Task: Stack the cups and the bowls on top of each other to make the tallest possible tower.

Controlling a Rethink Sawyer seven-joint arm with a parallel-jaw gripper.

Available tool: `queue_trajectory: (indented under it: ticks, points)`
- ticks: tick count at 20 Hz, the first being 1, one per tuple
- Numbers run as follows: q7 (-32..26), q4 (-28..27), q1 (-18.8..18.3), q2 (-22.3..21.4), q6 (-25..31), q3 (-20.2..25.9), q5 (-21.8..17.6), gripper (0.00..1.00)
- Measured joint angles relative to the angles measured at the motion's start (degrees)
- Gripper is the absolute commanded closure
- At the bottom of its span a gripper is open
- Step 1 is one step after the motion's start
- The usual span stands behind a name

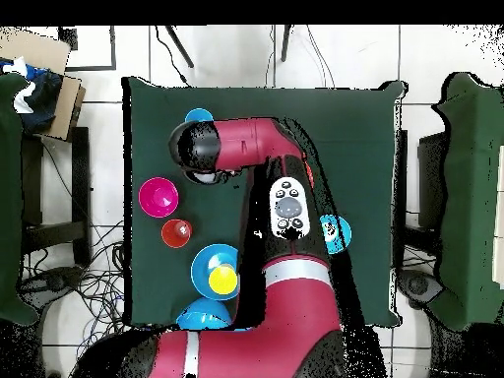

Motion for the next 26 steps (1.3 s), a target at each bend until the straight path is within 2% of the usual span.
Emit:
queue_trajectory:
  ticks: [10, 17, 26]
  points:
    - [-2.4, 1.0, -4.7, -0.1, -0.7, 1.9, -4.1, 1.00]
    - [-3.7, 4.1, -9.5, -0.1, -4.7, 3.1, -7.3, 1.00]
    - [-3.9, 5.8, -12.6, 0.1, -5.1, 5.0, -10.0, 1.00]
